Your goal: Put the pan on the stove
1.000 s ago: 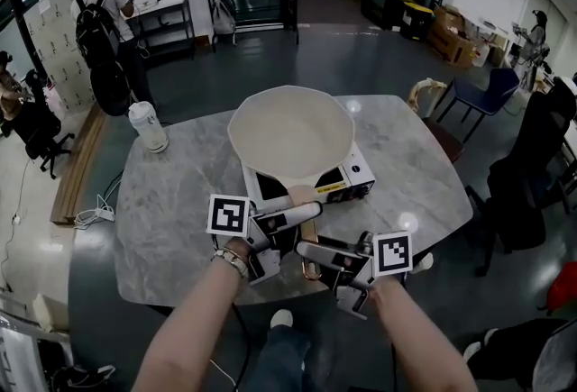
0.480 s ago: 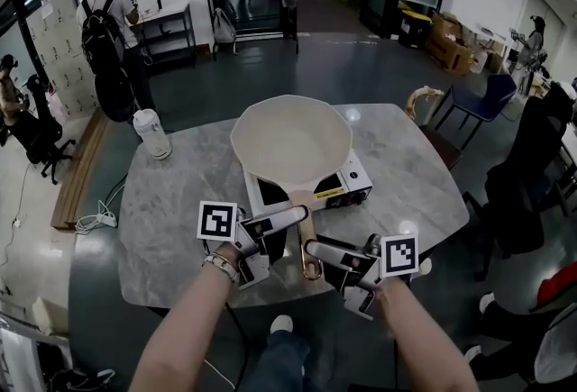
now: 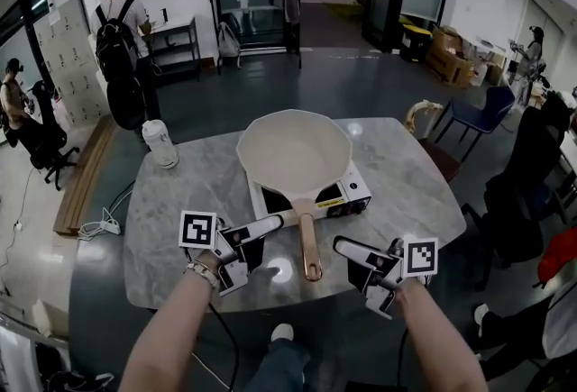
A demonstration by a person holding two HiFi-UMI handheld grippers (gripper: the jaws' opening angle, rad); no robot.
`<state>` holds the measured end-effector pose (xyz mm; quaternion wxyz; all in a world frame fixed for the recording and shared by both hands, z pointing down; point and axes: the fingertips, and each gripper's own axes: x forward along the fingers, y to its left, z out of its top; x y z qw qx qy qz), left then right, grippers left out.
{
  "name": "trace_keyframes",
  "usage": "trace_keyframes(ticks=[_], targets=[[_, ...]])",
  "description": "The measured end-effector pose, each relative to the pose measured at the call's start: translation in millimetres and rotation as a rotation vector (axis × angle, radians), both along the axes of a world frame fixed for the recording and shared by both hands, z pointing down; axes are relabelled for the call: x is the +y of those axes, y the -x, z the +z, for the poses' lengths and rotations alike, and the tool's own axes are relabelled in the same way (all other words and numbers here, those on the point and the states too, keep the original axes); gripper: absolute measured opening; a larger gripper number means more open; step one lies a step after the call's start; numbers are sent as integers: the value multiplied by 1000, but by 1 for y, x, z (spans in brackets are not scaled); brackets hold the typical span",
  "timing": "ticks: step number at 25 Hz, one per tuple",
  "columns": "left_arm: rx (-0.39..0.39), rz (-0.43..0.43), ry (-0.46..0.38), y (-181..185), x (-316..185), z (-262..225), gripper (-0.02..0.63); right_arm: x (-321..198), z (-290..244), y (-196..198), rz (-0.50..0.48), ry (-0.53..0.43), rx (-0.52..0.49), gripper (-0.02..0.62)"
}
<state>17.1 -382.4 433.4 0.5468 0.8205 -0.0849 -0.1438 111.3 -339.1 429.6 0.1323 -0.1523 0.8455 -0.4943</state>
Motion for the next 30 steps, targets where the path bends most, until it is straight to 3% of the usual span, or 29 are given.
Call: trace_keyframes(ticks=[9, 15, 18, 21, 24, 30], targets=[[-30, -71, 6, 37, 9, 5, 497, -6, -15, -26, 64, -50, 7, 370], [-115, -93, -57, 45, 15, 0, 496, 3, -24, -22, 36, -125, 55, 368], [-260, -110, -158, 50, 17, -2, 495, 4, -27, -23, 65, -166, 114, 368], [-382, -155, -303, 56, 22, -14, 494, 3, -24, -28, 130, -211, 239, 368], [-426, -260, -421, 66, 21, -33, 492, -2, -27, -36, 234, -309, 394, 365], [-485, -505, -533, 98, 16, -62, 491, -8, -50, -55, 447, -494, 597, 336]])
